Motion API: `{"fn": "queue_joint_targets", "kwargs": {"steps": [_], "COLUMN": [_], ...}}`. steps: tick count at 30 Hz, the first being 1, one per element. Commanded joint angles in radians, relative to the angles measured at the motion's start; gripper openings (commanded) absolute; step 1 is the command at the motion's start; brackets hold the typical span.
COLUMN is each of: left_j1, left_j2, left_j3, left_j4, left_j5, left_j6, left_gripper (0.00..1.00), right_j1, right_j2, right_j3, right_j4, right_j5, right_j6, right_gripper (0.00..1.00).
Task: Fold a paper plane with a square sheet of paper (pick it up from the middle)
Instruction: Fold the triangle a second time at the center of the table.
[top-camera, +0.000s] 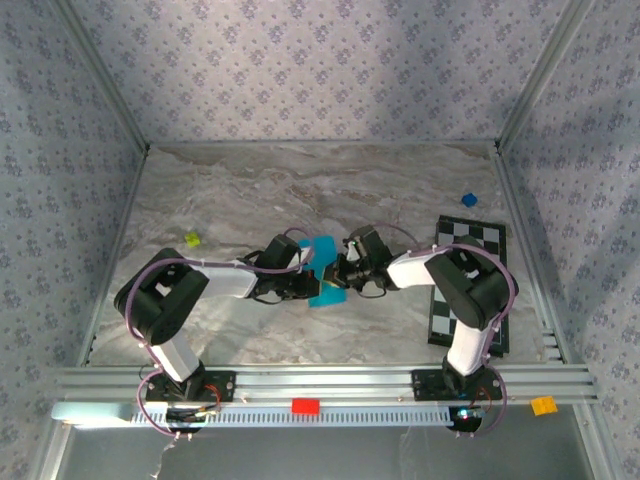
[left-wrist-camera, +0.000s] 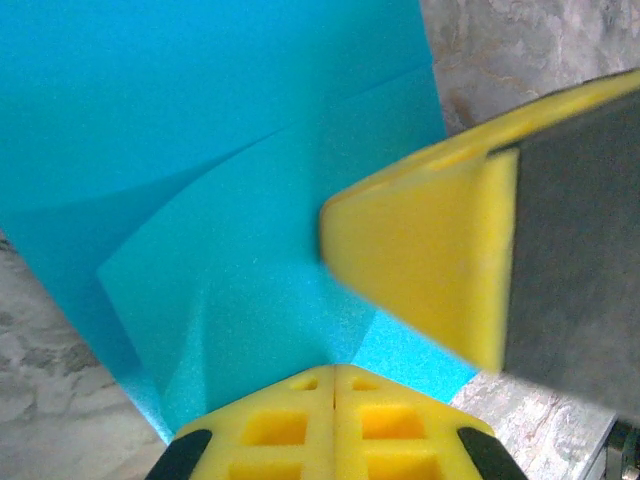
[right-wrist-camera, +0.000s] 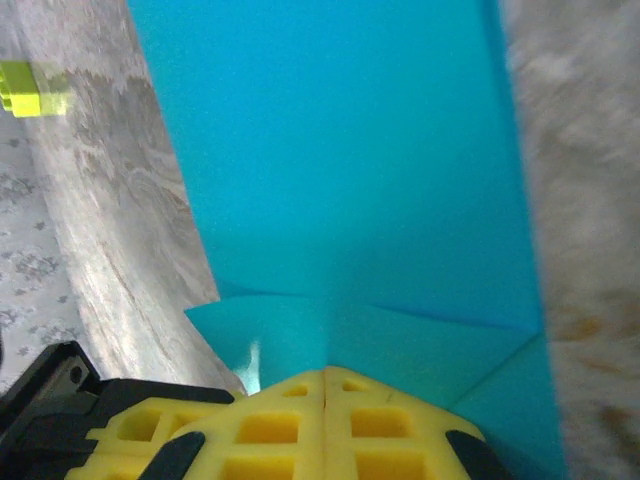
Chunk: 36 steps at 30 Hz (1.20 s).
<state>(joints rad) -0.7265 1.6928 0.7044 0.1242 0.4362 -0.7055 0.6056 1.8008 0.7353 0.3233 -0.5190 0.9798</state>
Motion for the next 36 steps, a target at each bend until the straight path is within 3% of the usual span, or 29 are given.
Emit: {"fn": "queue_joint_targets", "kwargs": {"steps": [1,8,15,21,31,36], "left_j1": [-0.001,-0.001,0.001,0.001,0.006,0.005], "left_j2": [0.021,0.02,-0.013,-0.021,-0.083,-0.034], "left_j3": [-0.031,-0.034,-0.032,-0.009,0.089,0.128], "left_j4": [-0.189,-0.201,-0.238,-0.265,-0.228,-0.174], "left_j5": [-0.054,-0.052,-0.05,-0.047,0.019,0.06], "left_j6": [0.033,0.063,0.106,0.123,0.033,-0.003], "left_gripper": [0.0,0.0,0.0,0.0,0.04,0.06], "right_j1": [-0.078,-0.146,-0.068,-0.003,-0.003,-0.004], "right_j2": [0.036,0.014,-0.101,-0.041,0.034,0.031], "right_j3": [-0.023,-0.018,-0.01,-0.028,-0.096,-0.091], "right_j4": [-0.031,0.02,-0.016,0.009,-0.011,-0.034], "right_j5": [0.093,0.064,0.049,0.051,0.112,0.121], "right_j6": [0.01,0.015,-0.027,0.0,0.039,0.033], "right_gripper": [0.0,0.0,0.01,0.0,0.0,0.0]}}
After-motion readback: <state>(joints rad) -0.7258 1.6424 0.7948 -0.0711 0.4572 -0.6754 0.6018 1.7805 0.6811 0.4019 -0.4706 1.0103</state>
